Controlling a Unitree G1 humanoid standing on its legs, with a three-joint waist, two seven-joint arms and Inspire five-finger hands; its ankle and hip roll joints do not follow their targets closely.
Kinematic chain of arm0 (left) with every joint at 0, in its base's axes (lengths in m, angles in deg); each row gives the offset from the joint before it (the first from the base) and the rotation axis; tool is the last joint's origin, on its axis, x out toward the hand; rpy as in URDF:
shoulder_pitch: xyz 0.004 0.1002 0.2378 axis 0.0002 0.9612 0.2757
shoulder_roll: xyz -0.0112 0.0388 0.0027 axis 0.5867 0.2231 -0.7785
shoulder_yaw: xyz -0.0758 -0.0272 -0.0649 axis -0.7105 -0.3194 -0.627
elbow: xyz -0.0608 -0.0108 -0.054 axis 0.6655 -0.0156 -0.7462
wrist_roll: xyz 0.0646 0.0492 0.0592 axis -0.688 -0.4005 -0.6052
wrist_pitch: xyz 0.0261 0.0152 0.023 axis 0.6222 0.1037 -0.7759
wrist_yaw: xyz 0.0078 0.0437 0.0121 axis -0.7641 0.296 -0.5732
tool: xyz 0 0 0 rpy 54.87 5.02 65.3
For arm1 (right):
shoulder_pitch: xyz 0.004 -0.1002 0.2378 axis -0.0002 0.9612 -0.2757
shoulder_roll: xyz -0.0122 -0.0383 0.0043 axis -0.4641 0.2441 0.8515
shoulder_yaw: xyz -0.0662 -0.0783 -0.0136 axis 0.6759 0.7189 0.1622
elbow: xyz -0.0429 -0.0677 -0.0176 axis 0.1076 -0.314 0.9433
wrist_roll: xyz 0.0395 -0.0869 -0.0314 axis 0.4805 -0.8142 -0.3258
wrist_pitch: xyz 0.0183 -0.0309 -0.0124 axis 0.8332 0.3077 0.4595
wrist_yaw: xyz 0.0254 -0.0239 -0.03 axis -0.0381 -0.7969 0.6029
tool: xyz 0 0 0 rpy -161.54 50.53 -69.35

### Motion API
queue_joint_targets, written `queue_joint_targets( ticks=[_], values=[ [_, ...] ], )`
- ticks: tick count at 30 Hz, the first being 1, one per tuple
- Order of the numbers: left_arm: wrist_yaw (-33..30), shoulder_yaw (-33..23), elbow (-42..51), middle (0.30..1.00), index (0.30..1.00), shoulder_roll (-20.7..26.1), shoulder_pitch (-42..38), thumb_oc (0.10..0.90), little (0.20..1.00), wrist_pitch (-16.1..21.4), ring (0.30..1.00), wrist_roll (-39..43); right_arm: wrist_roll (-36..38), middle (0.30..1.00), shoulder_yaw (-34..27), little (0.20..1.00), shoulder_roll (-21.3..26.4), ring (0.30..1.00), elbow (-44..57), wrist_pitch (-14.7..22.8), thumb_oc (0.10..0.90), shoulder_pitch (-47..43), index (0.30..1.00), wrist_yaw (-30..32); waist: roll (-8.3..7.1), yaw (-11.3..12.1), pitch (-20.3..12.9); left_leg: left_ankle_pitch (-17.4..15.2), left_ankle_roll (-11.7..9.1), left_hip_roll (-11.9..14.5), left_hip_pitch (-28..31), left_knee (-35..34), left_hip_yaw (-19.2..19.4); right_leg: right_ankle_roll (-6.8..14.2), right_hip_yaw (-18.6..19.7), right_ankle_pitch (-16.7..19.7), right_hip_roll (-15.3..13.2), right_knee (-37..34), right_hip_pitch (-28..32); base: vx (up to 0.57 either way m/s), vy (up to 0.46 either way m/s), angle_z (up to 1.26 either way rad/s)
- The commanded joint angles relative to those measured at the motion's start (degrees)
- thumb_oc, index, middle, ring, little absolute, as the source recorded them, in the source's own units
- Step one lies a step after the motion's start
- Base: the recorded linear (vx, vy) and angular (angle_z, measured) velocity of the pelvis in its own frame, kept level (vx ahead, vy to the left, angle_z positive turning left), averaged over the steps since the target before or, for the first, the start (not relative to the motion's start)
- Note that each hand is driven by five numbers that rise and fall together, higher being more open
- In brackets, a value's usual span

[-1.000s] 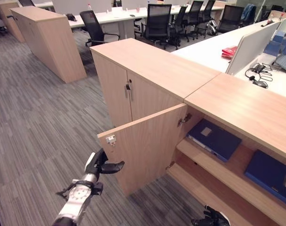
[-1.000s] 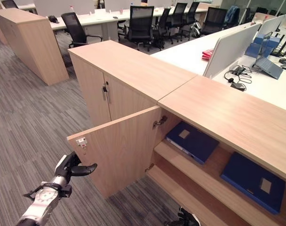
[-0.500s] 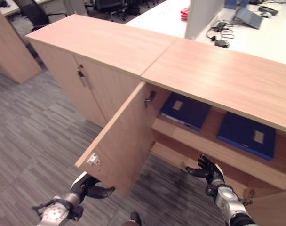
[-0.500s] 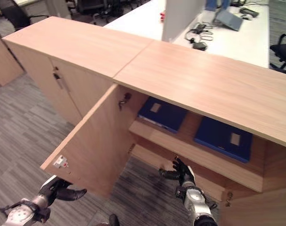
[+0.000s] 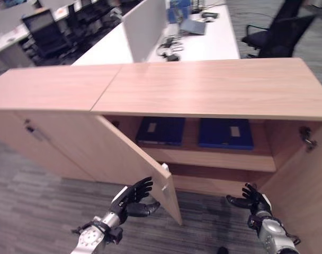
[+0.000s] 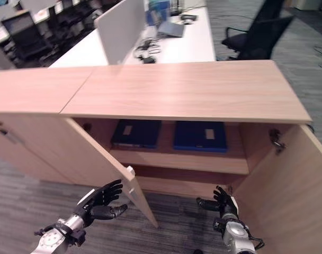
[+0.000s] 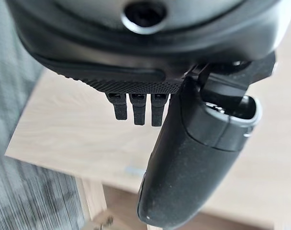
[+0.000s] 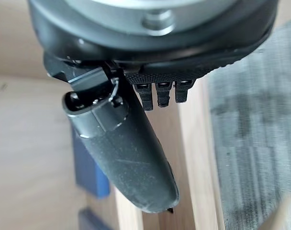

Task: Put the empty folder in the office cabinet

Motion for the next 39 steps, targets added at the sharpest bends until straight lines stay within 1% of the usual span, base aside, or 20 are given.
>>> queue_joint_targets(
  ticks=[1,3,5,6,7,9,11,13,14,22,23,26,28,30,31,32,33,35,37,39],
  values=[
    [-1.07,-0.39,5.01,0.900,0.900,-0.67,-5.14,0.800,0.900,5.67,0.900,3.44,-1.18,0.900,2.23,0.900,1.13,0.900,3.22,4.37,0.800,-9.19,0.900,-0.37,-0.69,1.01,1.71,2.51,-4.51,2.27,-5.00,7.64,-9.84,0.82,-0.92,-14.41,3.84,0.38,7.52,0.04,-0.221,-1.20],
    [-3.18,-0.42,3.06,0.900,0.900,-1.58,-6.49,0.800,0.900,6.36,0.900,2.57,-0.89,0.900,4.37,0.900,0.00,0.900,2.87,4.27,0.800,-10.82,0.900,-0.47,-2.15,2.84,1.73,0.19,-1.47,-1.56,-8.46,9.48,-17.35,0.36,1.22,-13.19,3.91,0.38,6.19,-0.01,-0.200,-1.63],
    [-5.36,-0.92,-0.38,0.900,0.900,-2.26,-7.95,0.800,0.900,7.00,0.900,1.29,-0.50,0.900,6.04,0.900,-0.88,0.900,3.51,4.09,0.800,-10.90,0.900,-1.10,-3.49,4.00,1.54,-3.48,-0.06,-4.80,-9.64,8.90,-22.72,0.42,4.37,-12.72,3.72,0.38,5.78,0.10,-0.089,-1.59],
    [-9.71,-2.21,-8.30,0.900,0.900,-2.82,-11.42,0.800,0.900,7.57,0.900,-2.70,-0.07,0.900,7.92,0.900,-1.02,0.900,5.71,4.07,0.800,-9.61,0.900,-2.40,-4.24,3.98,1.51,-4.33,0.05,-6.96,-10.49,7.25,-26.67,0.32,7.60,-12.46,4.15,0.38,6.08,0.15,-0.013,-1.27],
    [-9.71,-2.20,-8.30,0.900,0.900,-2.82,-11.42,0.800,0.900,7.58,0.900,-2.70,-0.07,0.900,7.91,0.900,-1.02,0.900,5.71,4.07,0.800,-9.61,0.900,-2.40,-4.24,3.99,1.48,-4.32,0.05,-6.96,-10.52,7.24,-26.67,0.32,7.60,-12.46,4.15,0.38,6.04,0.20,0.042,-1.19],
    [-15.51,-5.03,-19.58,0.900,0.900,-1.21,-18.22,0.800,0.900,7.62,0.900,-5.04,1.41,0.900,9.03,0.900,0.14,0.900,8.76,4.38,0.800,-7.42,0.900,-4.06,-4.39,2.52,1.26,-1.88,-0.78,-6.83,-11.25,3.21,-29.82,0.68,10.56,-12.47,4.92,0.38,6.85,0.17,0.098,-1.67],
    [-17.78,-6.21,-24.96,0.900,0.900,0.38,-22.35,0.800,0.900,7.52,0.900,-5.42,1.78,0.900,8.80,0.900,1.51,0.900,11.38,4.67,0.800,-5.58,0.900,-4.53,-4.42,1.34,1.12,-0.67,-1.31,-6.28,-11.87,1.69,-31.13,1.08,11.57,-12.75,4.91,0.38,7.43,0.14,0.124,-0.77],
    [-17.77,-6.18,-25.02,0.900,0.900,0.38,-22.40,0.800,0.900,7.55,0.900,-5.41,1.77,0.900,8.78,0.900,1.51,0.900,11.41,4.65,0.800,-5.57,0.900,-4.52,-4.44,1.34,1.21,-0.65,-1.30,-6.32,-11.74,1.62,-31.13,1.09,11.56,-12.78,4.88,0.38,7.53,0.13,0.146,-0.08],
    [-19.26,-8.22,-29.14,0.900,0.900,3.53,-26.10,0.800,0.900,7.74,0.900,-5.56,2.02,0.900,7.83,0.900,3.60,0.900,14.31,5.10,0.800,-3.40,0.900,-5.54,-4.31,0.21,0.84,0.03,-1.64,-6.25,-11.63,-1.23,-32.70,1.67,13.00,-13.37,4.82,0.38,8.56,0.21,0.258,-0.38],
    [-20.23,-10.72,-37.69,0.900,0.900,10.06,-31.66,0.800,0.900,6.87,0.900,-6.46,0.64,0.900,6.38,0.900,2.47,0.900,15.50,4.99,0.800,1.35,0.900,-6.54,-6.28,-1.70,-2.47,-2.83,0.07,-8.21,-6.70,-3.44,-30.61,3.58,15.99,-13.79,2.77,4.44,8.01,0.15,0.232,-0.42],
    [-20.98,-11.60,-39.12,0.900,0.900,11.16,-33.23,0.800,0.900,6.67,0.900,-6.15,0.75,0.900,6.49,0.900,0.92,0.900,15.41,5.28,0.800,2.06,0.900,-6.41,-6.99,-1.76,-2.85,-4.27,1.25,-8.97,-5.52,-3.44,-29.63,4.45,16.63,-13.94,2.19,7.61,6.40,0.06,0.238,-0.15],
    [-21.86,-13.01,-37.58,0.900,0.900,11.62,-33.32,0.800,0.900,6.65,0.900,-4.90,0.78,0.900,7.31,0.900,-0.28,0.900,15.01,5.30,0.800,1.31,0.900,-6.33,-7.33,-1.22,-2.18,-5.17,2.32,-9.21,-4.70,-3.44,-28.03,5.75,16.94,-13.95,2.59,13.83,2.70,-0.03,0.188,-0.25],
    [-22.79,-14.00,-35.40,0.900,0.900,11.51,-32.20,0.800,0.900,7.04,0.900,-4.69,0.26,0.900,8.40,0.900,-2.47,0.900,14.90,5.10,0.800,-0.08,0.900,-6.17,-7.13,-0.49,-0.71,-6.23,3.20,-9.10,-3.31,-3.44,-25.70,8.50,11.59,-11.97,0.70,23.77,-3.52,-0.08,0.190,-0.60],
    [-23.09,-14.39,-33.80,0.900,0.900,9.67,-30.28,0.800,0.900,7.06,0.900,-4.73,-0.47,0.900,8.67,0.900,-3.73,0.900,14.56,4.99,0.800,-0.35,0.900,-5.95,-7.86,0.82,-0.47,-7.56,3.70,-10.91,-2.58,-3.44,-24.47,7.39,4.63,-11.33,-1.88,18.88,-2.59,-0.02,0.088,-0.61],
    [-23.05,-14.13,-33.30,0.900,0.900,8.56,-30.00,0.800,0.900,7.20,0.900,-4.56,-0.82,0.900,8.83,0.900,-3.93,0.900,14.47,5.14,0.800,-0.06,0.900,-5.85,-8.13,0.95,-0.58,-7.78,3.79,-11.41,-2.65,-3.44,-24.92,6.95,2.88,-11.29,-2.11,16.69,-1.54,0.00,0.007,-0.53],
    [-23.06,-14.13,-33.28,0.900,0.900,8.54,-29.97,0.800,0.900,7.19,0.900,-4.57,-0.82,0.900,8.83,0.900,-3.93,0.900,14.47,5.14,0.800,-0.03,0.900,-5.85,-8.10,0.80,-0.57,-7.77,3.79,-11.39,-2.64,-3.44,-25.08,6.94,2.69,-11.22,-2.09,16.50,-1.35,0.03,-0.033,-0.39],
    [-22.42,-12.86,-28.10,0.900,0.900,3.22,-26.14,0.800,0.900,7.94,0.900,-4.83,-1.33,0.900,8.26,0.900,-4.28,0.900,13.81,4.69,0.800,1.31,0.900,-5.75,-8.70,1.26,-0.78,-8.02,4.12,-12.05,-2.30,-3.44,-25.74,6.19,3.51,-10.69,-1.38,14.07,-0.20,0.05,-0.023,-0.17],
    [-21.23,-11.58,-22.95,0.900,0.900,-0.86,-21.57,0.800,0.900,8.29,0.900,-4.52,-2.00,0.900,7.43,0.900,-4.12,0.900,13.21,4.68,0.800,1.52,0.900,-5.39,-8.28,2.31,-1.34,-8.08,4.37,-12.00,-2.47,-3.44,-25.59,5.49,2.44,-10.33,-1.44,13.54,-0.03,0.05,0.000,0.22],
    [-19.73,-10.03,-20.20,0.900,0.900,-3.18,-18.12,0.800,0.900,7.86,0.900,-4.91,-2.30,0.900,6.85,0.900,-4.25,0.900,13.56,4.27,0.800,1.79,0.900,-5.40,-7.68,2.56,-1.07,-8.23,4.69,-11.57,-2.16,-3.44,-25.26,5.65,0.53,-10.41,-1.95,16.60,-1.19,0.01,0.009,0.04],
    [-18.84,-8.47,-19.57,0.900,0.900,-4.02,-17.26,0.800,0.900,7.49,0.900,-5.60,-2.43,0.900,6.48,0.900,-4.39,0.900,13.71,4.17,0.800,1.94,0.900,-5.43,-7.32,2.23,-0.52,-8.10,4.74,-11.36,-2.07,-3.40,-25.20,6.36,1.20,-10.32,-1.92,19.57,-3.00,-0.03,-0.037,-0.37]
  ],
)
